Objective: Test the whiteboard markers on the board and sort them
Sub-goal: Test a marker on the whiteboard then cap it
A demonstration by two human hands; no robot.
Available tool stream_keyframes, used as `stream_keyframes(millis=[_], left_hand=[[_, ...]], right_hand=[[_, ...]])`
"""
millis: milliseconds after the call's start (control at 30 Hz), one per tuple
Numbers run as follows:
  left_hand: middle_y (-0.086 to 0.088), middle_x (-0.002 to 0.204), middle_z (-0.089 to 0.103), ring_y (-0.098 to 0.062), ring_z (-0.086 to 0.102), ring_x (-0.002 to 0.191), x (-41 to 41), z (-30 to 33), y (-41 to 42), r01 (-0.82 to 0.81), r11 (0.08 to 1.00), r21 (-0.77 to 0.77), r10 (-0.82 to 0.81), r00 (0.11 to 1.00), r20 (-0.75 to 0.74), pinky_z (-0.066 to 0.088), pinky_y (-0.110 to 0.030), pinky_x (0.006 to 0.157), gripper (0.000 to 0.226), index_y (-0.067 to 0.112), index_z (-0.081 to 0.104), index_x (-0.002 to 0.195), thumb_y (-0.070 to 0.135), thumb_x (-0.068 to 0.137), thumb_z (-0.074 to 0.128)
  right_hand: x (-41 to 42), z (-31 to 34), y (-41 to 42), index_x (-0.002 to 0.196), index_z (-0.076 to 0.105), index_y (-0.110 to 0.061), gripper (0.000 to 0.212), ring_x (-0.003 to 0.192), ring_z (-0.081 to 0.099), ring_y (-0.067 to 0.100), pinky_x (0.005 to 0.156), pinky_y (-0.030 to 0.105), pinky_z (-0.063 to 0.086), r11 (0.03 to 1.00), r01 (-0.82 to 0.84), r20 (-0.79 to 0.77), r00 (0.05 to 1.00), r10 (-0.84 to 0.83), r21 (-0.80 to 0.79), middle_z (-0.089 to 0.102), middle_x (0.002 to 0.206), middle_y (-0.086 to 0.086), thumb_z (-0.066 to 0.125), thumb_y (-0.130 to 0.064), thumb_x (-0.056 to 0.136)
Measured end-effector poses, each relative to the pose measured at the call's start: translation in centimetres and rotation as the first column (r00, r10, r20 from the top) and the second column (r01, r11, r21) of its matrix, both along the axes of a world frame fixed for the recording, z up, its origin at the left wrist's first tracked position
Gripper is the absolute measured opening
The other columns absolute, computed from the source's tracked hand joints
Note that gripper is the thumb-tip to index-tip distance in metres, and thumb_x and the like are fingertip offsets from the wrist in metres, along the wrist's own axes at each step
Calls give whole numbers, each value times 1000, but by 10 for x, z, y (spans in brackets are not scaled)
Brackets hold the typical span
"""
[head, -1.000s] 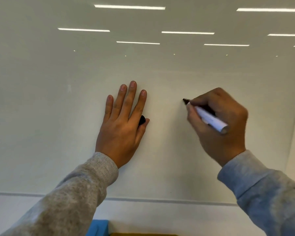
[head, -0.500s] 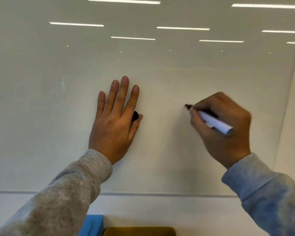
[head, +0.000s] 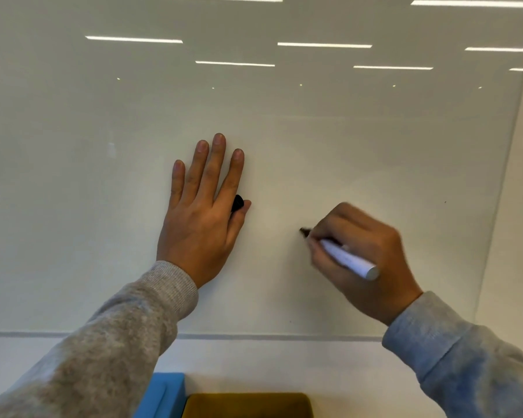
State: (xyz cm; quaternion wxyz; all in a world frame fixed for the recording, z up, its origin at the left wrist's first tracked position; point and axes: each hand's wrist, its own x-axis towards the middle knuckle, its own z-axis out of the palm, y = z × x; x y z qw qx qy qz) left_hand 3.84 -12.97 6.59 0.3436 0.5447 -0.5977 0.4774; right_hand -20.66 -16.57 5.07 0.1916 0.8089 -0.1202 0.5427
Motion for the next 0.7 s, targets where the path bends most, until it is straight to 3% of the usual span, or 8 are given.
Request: stream_keyframes(millis=[100,233,333,400,533,633,700], left_hand=[[-13,167,3,-30,0,155,-1,0,0,3,1000,-2,-3,1000,4,11,-56,123,62,13,13,160,39,106,32],[-13,167,3,-30,-1,154,-1,-2,-1,-4,1000,0,4,1000,1,11,-56,123,62,12,13,160,39,106,32],[-14,167,4,-31,0,154,-2,-3,-1,-7,1000,-5,7,1000,1,10,-56,123,62,12,13,160,39,106,32],[-14,167,3,-31,0,154,-3,-3,-1,-6,1000,-2,6,1000,1,9,-56,123,62,12,13,160,39,106,31],[-13,167,3,-31,-1,154,-2,-4,0,-8,1000,1,8,1000,1,9,-56,123,63,13,12,160,39,106,31],[-14,167,3,-31,-1,154,-2,-4,0,-9,1000,0,9,1000,0,9,-56,123,63,13,12,160,40,106,31],[-13,167,3,-31,-1,154,-3,-4,0,-7,1000,-1,7,1000,-4,8,-56,123,63,13,12,160,39,106,31]], right_hand=[[-13,8,-4,81,70,-2,9,68,57,17,65,20,47,999,6,260,966,-14,33,62,80,6,72,-5,89],[0,-17,4,82,69,-2,8,68,56,19,66,19,47,999,19,48,999,-20,32,60,81,7,71,-5,89],[-10,-2,-2,80,68,0,10,67,56,20,63,25,47,999,-4,204,979,-3,35,61,78,8,71,-2,89],[-7,1,-1,80,68,-1,9,67,55,18,63,20,45,997,-12,283,959,-9,71,60,78,7,71,-2,88],[5,-13,3,83,69,-2,6,67,55,18,64,20,46,999,9,21,1000,-10,39,58,82,7,71,-3,89],[-5,0,-1,80,68,-1,9,67,54,17,63,20,44,999,1,195,981,-11,52,59,79,7,70,-3,89],[-1,-3,2,80,68,-1,11,67,52,16,64,19,43,997,9,205,978,-24,73,58,79,7,69,-4,90]])
